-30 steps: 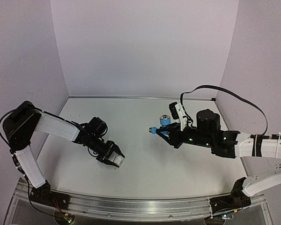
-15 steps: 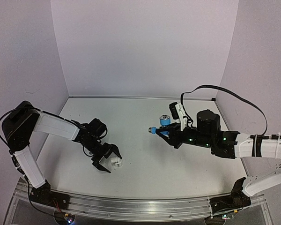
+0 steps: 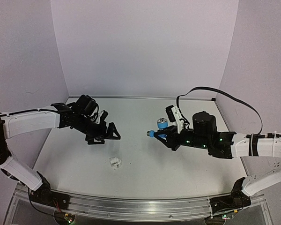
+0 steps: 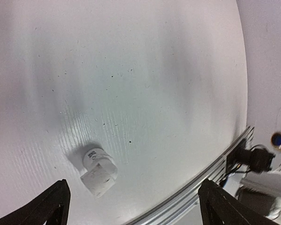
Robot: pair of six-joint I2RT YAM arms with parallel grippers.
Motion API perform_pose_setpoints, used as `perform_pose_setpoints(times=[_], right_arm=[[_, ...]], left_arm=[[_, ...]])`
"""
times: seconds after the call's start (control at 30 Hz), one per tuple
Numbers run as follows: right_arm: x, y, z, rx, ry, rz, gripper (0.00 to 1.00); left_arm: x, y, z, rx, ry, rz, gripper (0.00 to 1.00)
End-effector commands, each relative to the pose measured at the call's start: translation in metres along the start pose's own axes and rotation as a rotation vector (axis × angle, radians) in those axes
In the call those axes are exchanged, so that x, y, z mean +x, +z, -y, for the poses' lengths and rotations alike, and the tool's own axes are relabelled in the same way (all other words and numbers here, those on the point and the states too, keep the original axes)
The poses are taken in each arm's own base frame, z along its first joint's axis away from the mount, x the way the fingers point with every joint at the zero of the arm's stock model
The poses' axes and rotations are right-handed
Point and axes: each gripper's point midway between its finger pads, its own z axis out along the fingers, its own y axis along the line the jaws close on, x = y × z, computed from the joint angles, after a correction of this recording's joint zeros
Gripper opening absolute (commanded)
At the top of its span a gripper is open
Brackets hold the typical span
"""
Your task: Install the water faucets
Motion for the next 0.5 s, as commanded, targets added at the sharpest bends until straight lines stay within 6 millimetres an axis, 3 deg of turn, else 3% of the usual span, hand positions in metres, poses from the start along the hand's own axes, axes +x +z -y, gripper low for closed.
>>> perform_pose_setpoints(times=[0.0, 0.07, 0.17, 0.23, 0.4, 0.47], right_arm=[[-0.034, -0.001, -0.012, -0.028, -0.031, 0.074, 0.0], [-0.036, -0.004, -0.011, -0.019, -0.037, 0.081, 0.0], [-0.039, -0.006, -0.01, -0.009, -0.039, 0.084, 0.0], [-0.039, -0.008, -0.011, -0.009, -0.039, 0.083, 0.0], [-0.038, -0.012, -0.01, -0.002, -0.032, 0.083, 0.0], [-0.038, -0.014, -0.009, 0.002, -0.028, 0.084, 0.0]], left_arm=[[0.011, -0.014, -0.004, -0.013, 0.491, 0.036, 0.96], [0.012, -0.018, 0.006, 0.011, 0.708, 0.127, 0.89], [0.024, -0.013, 0.022, 0.092, 0.878, 0.15, 0.88], [0.033, 0.001, 0.02, 0.081, 0.981, 0.113, 0.9], [0.039, 0.033, 0.008, 0.041, 1.018, 0.023, 0.87], [0.044, 0.047, 0.007, 0.046, 1.012, -0.025, 0.79]])
